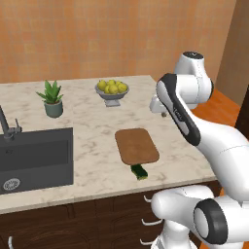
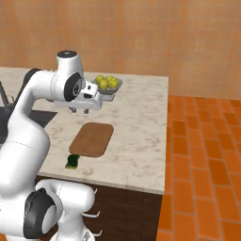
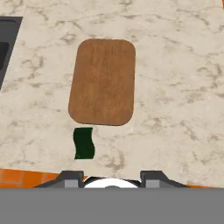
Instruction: Pick up the sponge from the counter and clean the cutting board by briefly scrubbing or pressing down on the cutting board. Once finished, release the sponge.
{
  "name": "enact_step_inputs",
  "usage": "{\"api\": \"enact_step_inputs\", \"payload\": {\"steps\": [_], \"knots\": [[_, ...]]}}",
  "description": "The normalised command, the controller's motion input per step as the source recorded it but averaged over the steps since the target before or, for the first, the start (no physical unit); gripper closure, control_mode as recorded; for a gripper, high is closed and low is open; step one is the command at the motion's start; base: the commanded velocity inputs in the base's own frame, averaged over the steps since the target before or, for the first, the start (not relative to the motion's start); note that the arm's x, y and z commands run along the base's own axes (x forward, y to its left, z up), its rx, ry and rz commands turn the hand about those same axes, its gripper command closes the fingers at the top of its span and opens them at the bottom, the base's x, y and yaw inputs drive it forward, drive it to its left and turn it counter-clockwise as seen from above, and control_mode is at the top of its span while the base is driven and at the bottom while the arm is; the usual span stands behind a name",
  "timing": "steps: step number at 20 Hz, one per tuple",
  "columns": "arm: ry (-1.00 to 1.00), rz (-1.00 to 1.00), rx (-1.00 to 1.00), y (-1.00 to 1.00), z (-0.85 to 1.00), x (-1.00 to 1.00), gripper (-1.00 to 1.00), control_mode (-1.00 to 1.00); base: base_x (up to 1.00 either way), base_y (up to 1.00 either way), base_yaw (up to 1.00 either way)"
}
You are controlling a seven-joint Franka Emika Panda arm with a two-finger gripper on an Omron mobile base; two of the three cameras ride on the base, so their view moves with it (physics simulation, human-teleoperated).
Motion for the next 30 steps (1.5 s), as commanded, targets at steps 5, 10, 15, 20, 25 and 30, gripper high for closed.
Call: {"api": "enact_step_inputs", "payload": {"steps": [5,10,15,20,25,30], "knots": [[0.05,0.0,0.0,0.09,-0.36,0.01,-1.0,-1.0,0.0,0.0,0.0],[0.15,0.0,0.03,0.41,-0.95,0.08,-1.0,-1.0,0.0,0.0,0.0],[0.1,0.0,0.03,0.46,-0.83,0.03,-1.0,-1.0,0.0,0.0,0.0],[0.02,0.0,0.0,0.44,-0.74,0.0,-1.0,-1.0,0.0,0.0,0.0],[0.0,0.01,0.0,0.19,-0.57,0.0,-1.0,-1.0,0.0,0.0,0.0],[0.0,0.0,0.0,0.01,-0.54,0.0,-1.0,-1.0,0.0,0.0,0.0]]}}
